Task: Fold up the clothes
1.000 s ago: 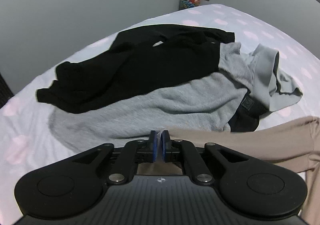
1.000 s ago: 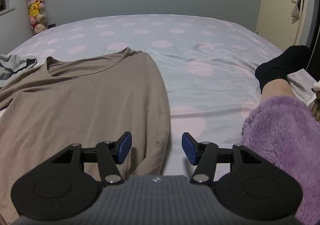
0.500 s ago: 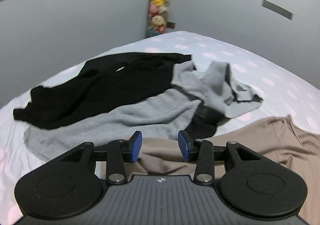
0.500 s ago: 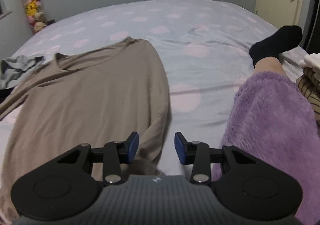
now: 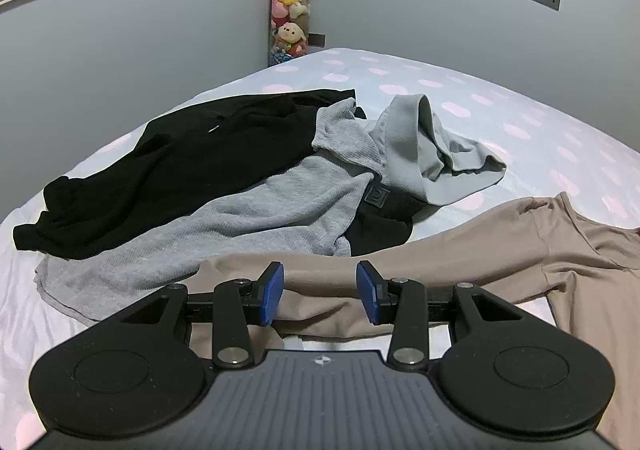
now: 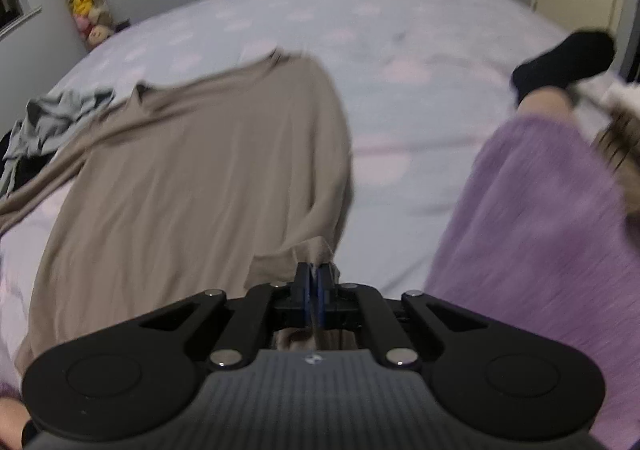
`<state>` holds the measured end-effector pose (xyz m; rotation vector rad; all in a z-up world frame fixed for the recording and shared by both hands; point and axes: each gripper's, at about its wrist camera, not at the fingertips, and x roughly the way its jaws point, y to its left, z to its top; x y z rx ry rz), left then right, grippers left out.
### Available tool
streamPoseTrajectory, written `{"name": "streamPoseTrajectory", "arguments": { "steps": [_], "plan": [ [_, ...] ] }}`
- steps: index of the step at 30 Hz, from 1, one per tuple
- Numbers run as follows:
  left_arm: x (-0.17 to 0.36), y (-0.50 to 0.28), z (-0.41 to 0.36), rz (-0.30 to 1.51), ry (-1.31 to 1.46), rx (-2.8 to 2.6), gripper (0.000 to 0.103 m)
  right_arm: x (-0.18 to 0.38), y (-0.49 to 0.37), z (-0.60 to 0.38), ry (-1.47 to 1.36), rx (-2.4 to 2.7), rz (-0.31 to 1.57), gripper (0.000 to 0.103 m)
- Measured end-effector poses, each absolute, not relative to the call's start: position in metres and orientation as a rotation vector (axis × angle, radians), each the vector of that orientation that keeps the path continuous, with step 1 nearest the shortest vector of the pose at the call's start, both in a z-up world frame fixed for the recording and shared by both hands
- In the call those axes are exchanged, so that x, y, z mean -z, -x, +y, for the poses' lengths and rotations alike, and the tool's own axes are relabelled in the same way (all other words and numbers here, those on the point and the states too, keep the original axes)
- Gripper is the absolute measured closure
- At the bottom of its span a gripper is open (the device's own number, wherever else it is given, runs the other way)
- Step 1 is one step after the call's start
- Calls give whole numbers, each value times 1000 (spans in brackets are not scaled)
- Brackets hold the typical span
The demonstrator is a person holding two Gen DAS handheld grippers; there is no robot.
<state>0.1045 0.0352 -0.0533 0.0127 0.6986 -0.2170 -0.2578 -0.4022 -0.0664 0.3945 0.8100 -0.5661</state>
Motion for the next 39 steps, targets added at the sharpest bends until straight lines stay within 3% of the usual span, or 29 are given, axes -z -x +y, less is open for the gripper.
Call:
{"name": "streamPoseTrajectory", "arguments": {
  "steps": [15,27,30,34,39],
  "plan": [
    [56,-105,30,711,-43,227,65,-48,254,-567,-310,977,725,99],
    [67,-105,7,726,-163,271,65,25,249,-673,-363,1190,959,99],
    [72,-107,3,742,-181,267,65,34,247,-672,-333,1157,962,95],
    [77,-110,2,764,-185,261,65,22,248,-660,-235,1092,911,75],
    [75,-108,0,758,-179,267,65,2,248,-632,-33,881,925,75]
  ]
}}
